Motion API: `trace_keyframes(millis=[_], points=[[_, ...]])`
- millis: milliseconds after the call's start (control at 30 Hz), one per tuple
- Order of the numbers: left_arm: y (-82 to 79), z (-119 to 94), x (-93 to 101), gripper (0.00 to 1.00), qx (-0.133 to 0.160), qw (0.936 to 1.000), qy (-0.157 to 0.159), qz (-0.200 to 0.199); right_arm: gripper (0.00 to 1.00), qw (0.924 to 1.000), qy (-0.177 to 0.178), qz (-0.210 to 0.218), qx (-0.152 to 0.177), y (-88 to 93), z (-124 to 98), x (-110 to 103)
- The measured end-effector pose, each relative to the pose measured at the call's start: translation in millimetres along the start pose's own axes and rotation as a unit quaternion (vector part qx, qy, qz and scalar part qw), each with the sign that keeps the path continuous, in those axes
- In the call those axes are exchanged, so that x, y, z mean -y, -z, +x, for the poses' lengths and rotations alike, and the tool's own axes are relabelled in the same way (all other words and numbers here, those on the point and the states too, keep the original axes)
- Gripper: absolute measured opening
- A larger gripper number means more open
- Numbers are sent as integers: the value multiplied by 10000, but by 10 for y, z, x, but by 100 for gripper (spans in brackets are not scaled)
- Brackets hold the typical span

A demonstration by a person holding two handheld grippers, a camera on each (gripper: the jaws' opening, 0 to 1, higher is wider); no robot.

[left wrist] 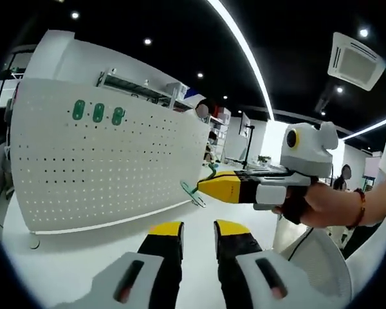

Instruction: Insert the hook assembly into the mounting plate slot until the hook locks in place.

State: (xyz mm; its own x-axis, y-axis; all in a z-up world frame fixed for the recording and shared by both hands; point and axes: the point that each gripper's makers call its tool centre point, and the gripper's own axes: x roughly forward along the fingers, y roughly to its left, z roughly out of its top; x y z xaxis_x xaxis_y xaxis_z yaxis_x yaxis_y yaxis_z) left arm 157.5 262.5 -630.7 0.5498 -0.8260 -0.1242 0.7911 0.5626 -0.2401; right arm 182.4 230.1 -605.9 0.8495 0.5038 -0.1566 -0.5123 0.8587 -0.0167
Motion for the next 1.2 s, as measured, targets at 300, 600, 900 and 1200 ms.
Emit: trace_keyframes(millis=[300,600,900,1200], points=[[-36,93,42,16,95,9999,1,-73,1,9988,-304,343,149,-32,-43,-162],[-49,104,7,4,219,9995,-82,-220,1,9977,-426,514,88,59,-94,-242],[-105,73,-29,2,291,9989,-248,277,2,9964,-530,654,-5,85,-85,-247],[-108,63,-54,2,262,9959,-413,761,2,9955,-608,713,-165,169,-63,-260]])
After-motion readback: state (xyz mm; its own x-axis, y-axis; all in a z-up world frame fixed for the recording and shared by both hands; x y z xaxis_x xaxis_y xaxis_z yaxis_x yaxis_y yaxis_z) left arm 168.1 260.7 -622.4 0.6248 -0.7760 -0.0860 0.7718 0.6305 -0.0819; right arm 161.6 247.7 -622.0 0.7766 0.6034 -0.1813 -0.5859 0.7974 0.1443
